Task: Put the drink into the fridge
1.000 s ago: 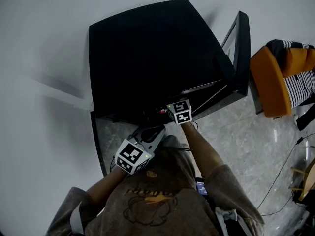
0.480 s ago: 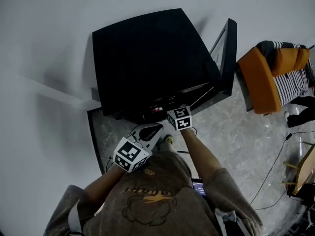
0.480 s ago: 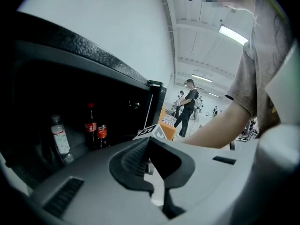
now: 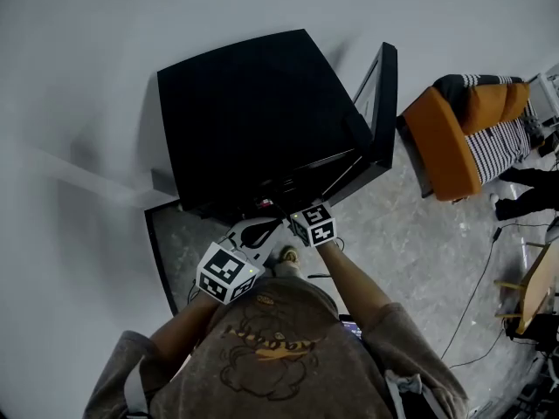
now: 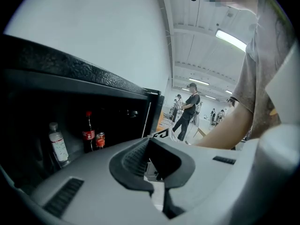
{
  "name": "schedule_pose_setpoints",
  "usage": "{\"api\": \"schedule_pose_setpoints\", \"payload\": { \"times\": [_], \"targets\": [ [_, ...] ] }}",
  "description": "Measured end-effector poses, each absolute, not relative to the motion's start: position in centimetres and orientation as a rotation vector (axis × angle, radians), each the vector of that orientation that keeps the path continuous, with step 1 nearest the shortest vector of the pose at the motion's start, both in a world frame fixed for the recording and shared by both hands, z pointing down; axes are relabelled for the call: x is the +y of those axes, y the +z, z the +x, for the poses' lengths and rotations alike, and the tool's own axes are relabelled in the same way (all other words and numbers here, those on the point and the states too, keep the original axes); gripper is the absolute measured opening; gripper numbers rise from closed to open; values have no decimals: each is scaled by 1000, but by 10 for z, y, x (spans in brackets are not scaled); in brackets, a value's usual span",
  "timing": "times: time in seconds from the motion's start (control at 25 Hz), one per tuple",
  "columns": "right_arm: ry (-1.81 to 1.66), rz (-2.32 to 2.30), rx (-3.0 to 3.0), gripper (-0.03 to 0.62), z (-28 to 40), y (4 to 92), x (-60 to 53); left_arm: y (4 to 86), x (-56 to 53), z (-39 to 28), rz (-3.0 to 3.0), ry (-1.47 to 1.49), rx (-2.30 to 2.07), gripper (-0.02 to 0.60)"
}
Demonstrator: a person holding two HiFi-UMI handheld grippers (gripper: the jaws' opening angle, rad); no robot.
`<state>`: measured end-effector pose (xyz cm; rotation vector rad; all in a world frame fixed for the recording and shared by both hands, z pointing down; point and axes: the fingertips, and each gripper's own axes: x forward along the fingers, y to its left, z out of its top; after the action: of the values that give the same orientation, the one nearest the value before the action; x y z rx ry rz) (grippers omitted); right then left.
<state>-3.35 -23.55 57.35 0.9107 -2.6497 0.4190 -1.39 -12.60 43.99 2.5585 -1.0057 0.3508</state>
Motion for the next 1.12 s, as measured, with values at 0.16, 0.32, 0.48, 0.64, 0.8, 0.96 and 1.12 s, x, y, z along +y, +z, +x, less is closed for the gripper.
{"api": "schedule_pose_setpoints", "payload": {
  "times": [0.16, 0.32, 0.48, 0.64, 0.8, 0.96, 1.12],
  "targets": [
    [386, 885, -2677, 278, -33, 553, -220, 434, -129, -20, 2568, 328, -1010, 3],
    [346, 894, -2703, 160, -30, 530, -207, 430, -133, -24, 2570, 311, -1015, 3],
    [344, 894, -2745, 60, -27, 506, -191, 424, -136, -28, 2573, 298, -1023, 3],
    [381, 839, -2798, 25, -29, 486, -173, 421, -140, -29, 2574, 283, -1024, 3],
    [461, 840, -2837, 20, -23, 464, -165, 418, -141, -30, 2578, 275, -1023, 3],
    [494, 838, -2858, 20, -18, 438, -155, 413, -140, -31, 2589, 269, -1021, 3],
    [416, 826, -2914, 20, -16, 413, -145, 408, -139, -29, 2606, 269, -1008, 3]
  ]
}}
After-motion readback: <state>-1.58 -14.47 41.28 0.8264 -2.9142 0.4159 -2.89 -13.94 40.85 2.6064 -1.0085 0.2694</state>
